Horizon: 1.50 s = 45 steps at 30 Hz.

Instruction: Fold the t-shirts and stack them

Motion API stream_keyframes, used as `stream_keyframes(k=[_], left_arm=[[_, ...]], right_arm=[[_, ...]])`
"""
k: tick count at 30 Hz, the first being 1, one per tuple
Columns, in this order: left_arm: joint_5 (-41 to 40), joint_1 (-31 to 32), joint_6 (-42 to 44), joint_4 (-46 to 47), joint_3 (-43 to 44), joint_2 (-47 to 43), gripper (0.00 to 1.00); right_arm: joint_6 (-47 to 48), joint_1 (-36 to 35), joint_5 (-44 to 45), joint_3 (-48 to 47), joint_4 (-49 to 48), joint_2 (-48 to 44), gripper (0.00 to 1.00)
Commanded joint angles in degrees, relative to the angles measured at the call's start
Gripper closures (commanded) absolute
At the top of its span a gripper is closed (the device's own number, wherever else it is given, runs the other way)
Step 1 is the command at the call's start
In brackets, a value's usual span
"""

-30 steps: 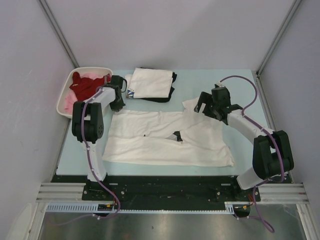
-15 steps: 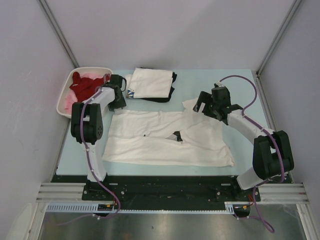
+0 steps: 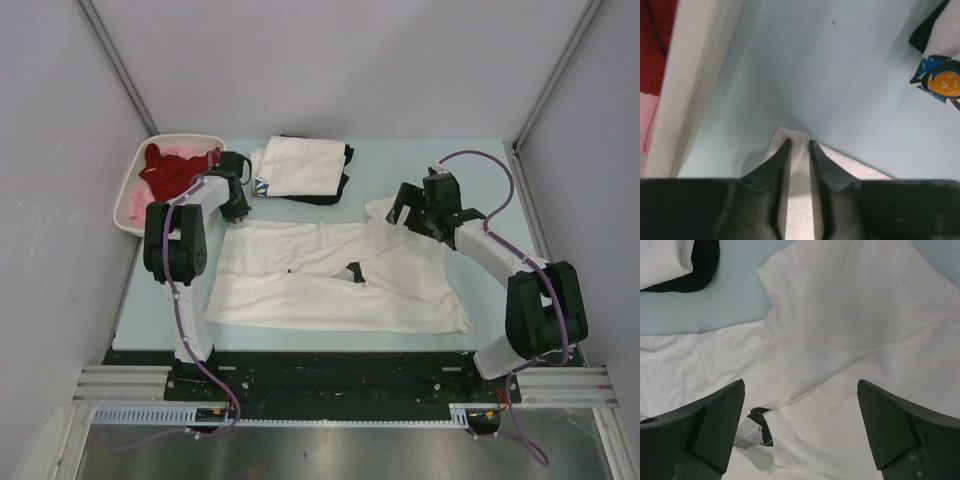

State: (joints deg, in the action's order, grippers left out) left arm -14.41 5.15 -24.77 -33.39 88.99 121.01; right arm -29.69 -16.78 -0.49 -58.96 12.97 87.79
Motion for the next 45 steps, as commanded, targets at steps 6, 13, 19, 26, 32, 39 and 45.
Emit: stream_keyframes(k=[6,13,19,26,32,39,45], left_arm=[[2.02,-2.16,0.87,0.16,-0.48,2.48,1.00],[4.39,-2.16,-0.10,1.22,-1.45,-3.14,1.00],[9.40,-2.16,-2.38,1.92,-4.78,-11.22,1.00],[12.31,-2.07,-4.93,4.20,-9.62,-16.06,1.00],[11.96,-2.16,-5.28,4.21,-10.51,-17.56,1.00],[10.28,-2.16,-4.49,3.42,-9.89,-18.79,1.00],[10.99,-2.33,-4.58,3.59,-10.77,-20.02,1.00]], right_arm=[[0.78,-0.45,0.14,-0.89,-0.14,-1.21,0.00],[0.69,1.39,2.16,-0.89,-0.31,-2.80,0.00],[-0.46,5.61,2.87,-1.24,-4.35,-0.61,0.00],[1.30,8.69,1.54,-7.39,-7.08,8.78,0.00],[1.66,10.36,1.11,-12.49,-8.31,17.05,0.00],[2.27,10.53,1.90,-18.38,-10.69,23.91,0.05],[3.24,10.62,2.07,-25.22,-9.99,29.89,0.17]])
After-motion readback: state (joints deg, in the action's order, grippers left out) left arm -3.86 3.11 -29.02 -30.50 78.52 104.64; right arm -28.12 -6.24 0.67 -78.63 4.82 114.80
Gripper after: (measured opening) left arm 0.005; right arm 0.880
